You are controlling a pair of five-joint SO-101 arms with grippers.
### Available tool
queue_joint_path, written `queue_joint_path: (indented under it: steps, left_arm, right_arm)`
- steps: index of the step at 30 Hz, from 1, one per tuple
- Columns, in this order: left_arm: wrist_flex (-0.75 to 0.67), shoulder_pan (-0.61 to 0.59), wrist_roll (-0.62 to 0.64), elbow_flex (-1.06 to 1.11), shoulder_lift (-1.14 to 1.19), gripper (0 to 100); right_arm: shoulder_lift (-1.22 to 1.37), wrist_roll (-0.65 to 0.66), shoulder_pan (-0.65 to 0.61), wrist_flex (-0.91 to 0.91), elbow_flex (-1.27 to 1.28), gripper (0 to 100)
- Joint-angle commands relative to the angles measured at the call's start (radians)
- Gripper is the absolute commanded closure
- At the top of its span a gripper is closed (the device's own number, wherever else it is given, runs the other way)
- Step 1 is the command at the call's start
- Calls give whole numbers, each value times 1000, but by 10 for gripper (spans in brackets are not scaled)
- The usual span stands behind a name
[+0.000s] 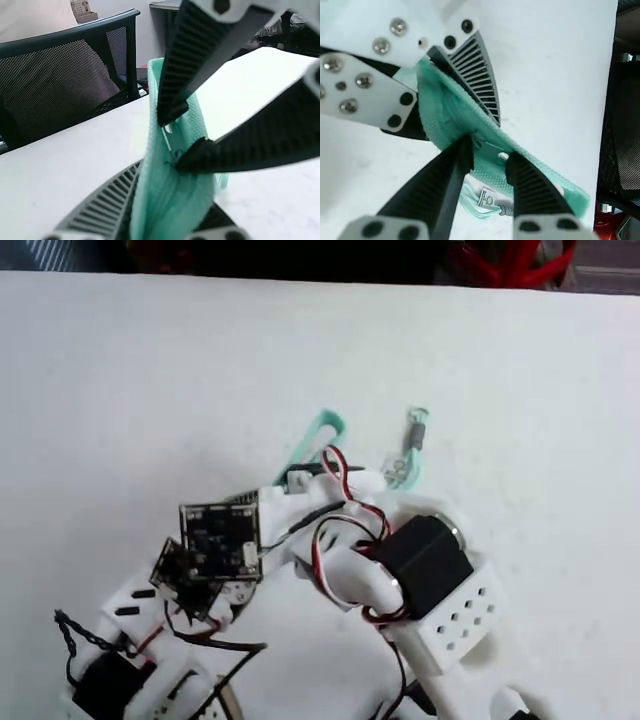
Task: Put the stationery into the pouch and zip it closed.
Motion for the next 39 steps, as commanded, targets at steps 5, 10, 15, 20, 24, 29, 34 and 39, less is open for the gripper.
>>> queue_joint_path:
  steps: [5, 10, 15, 20, 24, 29, 34, 39]
  left_arm:
    - [-9, -7, -5, -14, -1, 978]
    - [-9, -8, -5, -14, -1, 978]
    - [-9, -8, -5, -14, -1, 978]
    - [-9, -10, -5, -14, -1, 978]
    - [-9, -10, -5, -14, -1, 978]
    - [-9, -12, -5, -14, -1, 977]
    - [-9, -13, -5, -14, -1, 977]
    - [-9, -15, -5, -14, -1, 977]
  right_arm:
    - [50, -74, 31, 33, 6, 981]
    - [50, -198, 18, 31, -86, 981]
    - [56, -295, 4, 24, -164, 981]
    - [59, -269, 28, 4, -169, 981]
    - [51, -241, 25, 30, -169, 981]
    - [50, -242, 4, 35, -169, 981]
    - [47, -204, 10, 38, -141, 926]
    - [-61, 132, 4, 36, 60, 737]
